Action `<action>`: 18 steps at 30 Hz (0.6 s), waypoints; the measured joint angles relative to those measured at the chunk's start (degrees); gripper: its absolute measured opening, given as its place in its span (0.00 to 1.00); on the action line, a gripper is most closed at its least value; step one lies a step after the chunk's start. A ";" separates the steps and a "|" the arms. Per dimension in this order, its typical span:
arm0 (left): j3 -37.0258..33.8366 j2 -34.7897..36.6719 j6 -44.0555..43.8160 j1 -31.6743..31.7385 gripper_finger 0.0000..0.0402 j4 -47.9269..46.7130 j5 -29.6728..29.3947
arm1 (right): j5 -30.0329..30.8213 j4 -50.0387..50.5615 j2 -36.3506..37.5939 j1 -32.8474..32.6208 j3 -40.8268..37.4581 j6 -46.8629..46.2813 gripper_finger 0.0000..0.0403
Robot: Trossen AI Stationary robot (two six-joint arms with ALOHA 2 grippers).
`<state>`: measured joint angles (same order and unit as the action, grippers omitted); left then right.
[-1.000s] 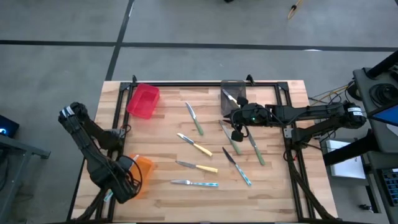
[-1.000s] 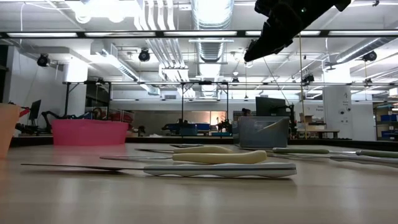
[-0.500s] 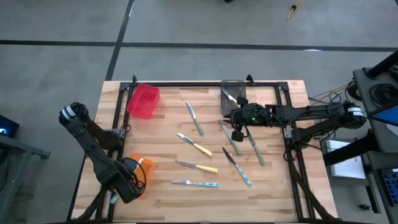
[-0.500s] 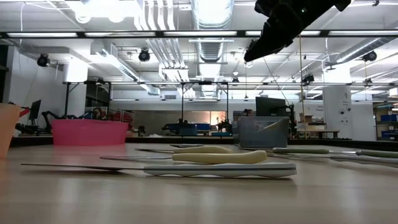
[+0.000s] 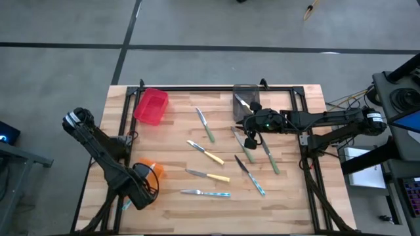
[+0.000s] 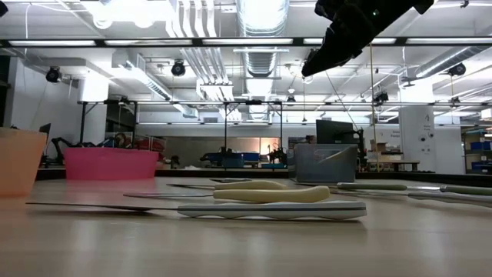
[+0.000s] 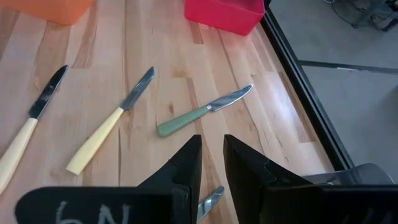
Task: Sort silverware by color (type)
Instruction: Put the top left blue knife into the orange bin
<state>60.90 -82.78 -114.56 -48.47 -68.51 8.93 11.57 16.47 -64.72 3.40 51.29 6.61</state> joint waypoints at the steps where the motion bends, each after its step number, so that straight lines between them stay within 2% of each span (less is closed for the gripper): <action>1: 0.00 0.00 -0.02 0.00 0.02 -0.02 0.00 | 0.01 0.00 0.01 0.00 0.00 0.00 0.15; 18: -0.93 -0.19 -0.15 0.00 0.02 0.06 -0.90 | 0.02 0.00 0.01 0.00 0.00 0.00 0.15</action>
<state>59.98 -82.98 -114.72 -48.47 -68.45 8.03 11.60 16.47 -64.71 3.40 51.29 6.62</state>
